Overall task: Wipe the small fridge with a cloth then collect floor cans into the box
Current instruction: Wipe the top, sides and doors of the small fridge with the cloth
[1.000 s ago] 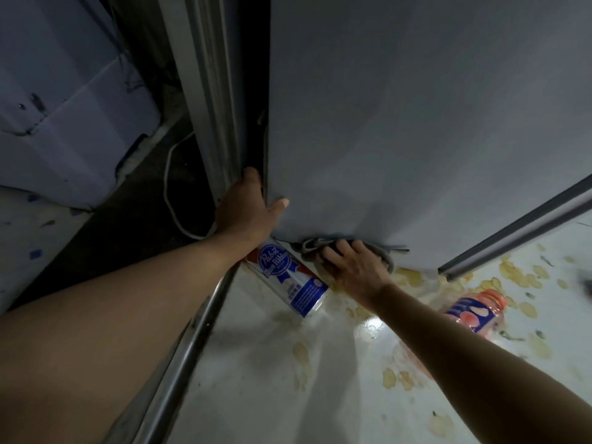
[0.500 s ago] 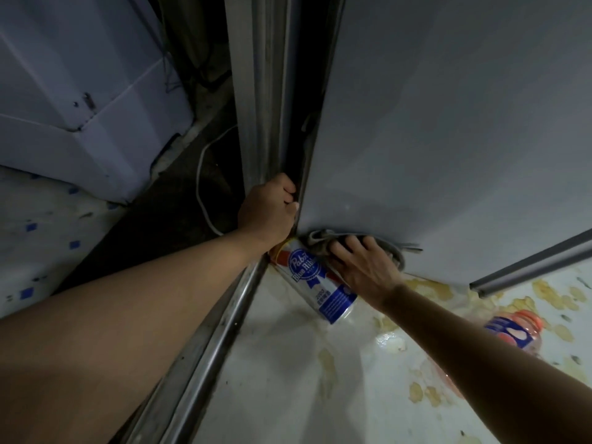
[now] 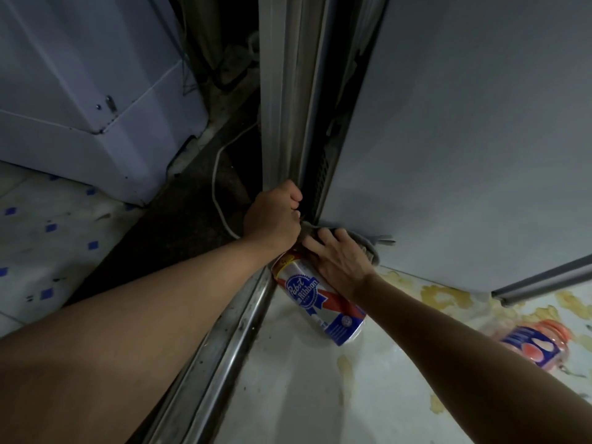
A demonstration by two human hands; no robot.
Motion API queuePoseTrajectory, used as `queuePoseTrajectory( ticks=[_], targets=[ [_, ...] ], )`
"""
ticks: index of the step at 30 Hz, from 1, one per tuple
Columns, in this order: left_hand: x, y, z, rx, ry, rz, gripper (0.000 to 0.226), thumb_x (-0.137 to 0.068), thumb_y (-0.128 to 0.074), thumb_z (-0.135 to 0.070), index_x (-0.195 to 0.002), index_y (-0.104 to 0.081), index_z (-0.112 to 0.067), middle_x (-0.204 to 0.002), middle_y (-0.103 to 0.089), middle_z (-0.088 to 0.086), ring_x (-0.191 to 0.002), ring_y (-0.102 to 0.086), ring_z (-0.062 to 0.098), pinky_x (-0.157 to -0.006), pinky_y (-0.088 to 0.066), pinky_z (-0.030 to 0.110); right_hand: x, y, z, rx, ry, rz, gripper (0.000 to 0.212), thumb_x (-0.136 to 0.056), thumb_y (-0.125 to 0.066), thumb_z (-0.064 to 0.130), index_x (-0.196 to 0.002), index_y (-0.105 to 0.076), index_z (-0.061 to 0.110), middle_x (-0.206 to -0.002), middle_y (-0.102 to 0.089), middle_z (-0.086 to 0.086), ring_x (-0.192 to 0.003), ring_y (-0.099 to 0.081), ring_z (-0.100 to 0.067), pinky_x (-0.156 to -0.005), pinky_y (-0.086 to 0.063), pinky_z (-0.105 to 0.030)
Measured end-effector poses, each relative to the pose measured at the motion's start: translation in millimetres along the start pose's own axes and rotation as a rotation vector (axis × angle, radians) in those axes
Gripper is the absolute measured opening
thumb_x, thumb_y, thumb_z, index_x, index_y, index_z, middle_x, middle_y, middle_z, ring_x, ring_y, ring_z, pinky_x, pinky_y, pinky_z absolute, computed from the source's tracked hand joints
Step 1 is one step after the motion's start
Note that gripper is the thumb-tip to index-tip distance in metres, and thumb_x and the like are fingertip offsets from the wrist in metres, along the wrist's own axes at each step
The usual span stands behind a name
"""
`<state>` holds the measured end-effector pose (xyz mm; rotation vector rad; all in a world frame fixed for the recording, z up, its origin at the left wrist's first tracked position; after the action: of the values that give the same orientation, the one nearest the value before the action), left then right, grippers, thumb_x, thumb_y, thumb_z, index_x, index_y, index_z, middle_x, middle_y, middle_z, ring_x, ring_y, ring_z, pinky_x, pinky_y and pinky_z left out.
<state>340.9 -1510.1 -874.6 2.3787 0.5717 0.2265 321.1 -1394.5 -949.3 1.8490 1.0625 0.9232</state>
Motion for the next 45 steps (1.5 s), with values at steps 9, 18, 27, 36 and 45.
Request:
queuePoseTrajectory(
  ticks=[9, 18, 27, 36, 45],
  targets=[
    [4.0, 0.8, 1.2, -0.013, 0.015, 0.030, 0.023, -0.088, -0.055, -0.003, -0.107, -0.058, -0.015, -0.106, -0.064, 0.004, -0.098, -0.063, 0.021, -0.089, -0.052, 0.042, 2.0, -12.0, 1.6, 0.184, 0.106, 0.105, 0.083, -0.071, -0.075, 0.025, -0.143, -0.033, 0.025, -0.148, -0.023, -0.003, -0.112, -0.028, -0.029, -0.087, -0.036, -0.037],
    [9.5, -12.8, -23.0, -0.038, -0.019, 0.065, 0.045, -0.087, -0.058, -0.006, -0.127, -0.044, -0.019, -0.120, -0.059, 0.005, -0.108, -0.058, 0.023, -0.092, -0.050, 0.044, 24.6, -15.7, -5.7, 0.120, 0.032, 0.129, 0.084, -0.074, -0.071, 0.027, -0.145, -0.027, 0.031, -0.141, -0.008, -0.006, -0.113, -0.026, -0.030, -0.088, -0.039, -0.038],
    [14.2, -32.3, -42.9, -0.005, 0.035, 0.042, 0.049, -0.084, -0.066, -0.017, -0.124, -0.038, -0.010, -0.121, -0.058, 0.015, -0.110, -0.058, 0.032, -0.092, -0.050, 0.047, 52.2, -22.3, -21.4, 0.073, -0.016, 0.158, 0.088, -0.077, -0.069, 0.023, -0.148, -0.016, 0.027, -0.133, -0.004, -0.007, -0.115, -0.030, -0.030, -0.088, -0.040, -0.039],
    [13.4, -36.7, -54.4, 0.002, 0.095, -0.098, 0.063, -0.079, -0.071, -0.034, -0.123, -0.036, -0.005, -0.127, -0.052, 0.017, -0.115, -0.053, 0.036, -0.093, -0.047, 0.048, 96.8, -38.0, -43.2, 0.074, -0.060, 0.179, 0.073, -0.084, -0.058, 0.023, -0.147, -0.021, 0.024, -0.134, -0.017, -0.004, -0.115, -0.032, -0.029, -0.084, -0.038, -0.037],
    [18.7, -40.8, -57.1, -0.025, 0.114, -0.138, 0.060, -0.083, -0.067, -0.033, -0.125, -0.033, -0.005, -0.129, -0.049, 0.017, -0.116, -0.051, 0.036, -0.093, -0.046, 0.049, 152.5, -68.3, -67.9, 0.104, -0.182, 0.283, 0.055, -0.090, -0.052, 0.027, -0.142, -0.034, 0.025, -0.139, -0.017, 0.001, -0.122, -0.030, -0.028, -0.089, -0.036, -0.036]
  ],
)
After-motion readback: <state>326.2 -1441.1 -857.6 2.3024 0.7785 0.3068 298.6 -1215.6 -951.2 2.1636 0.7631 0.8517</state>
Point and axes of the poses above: each hand's wrist, its own x-axis away from the middle knuckle, its own y-axis out of the back of the hand, z = x × y, the point moved 6 cm from there along -x, towards the middle knuckle
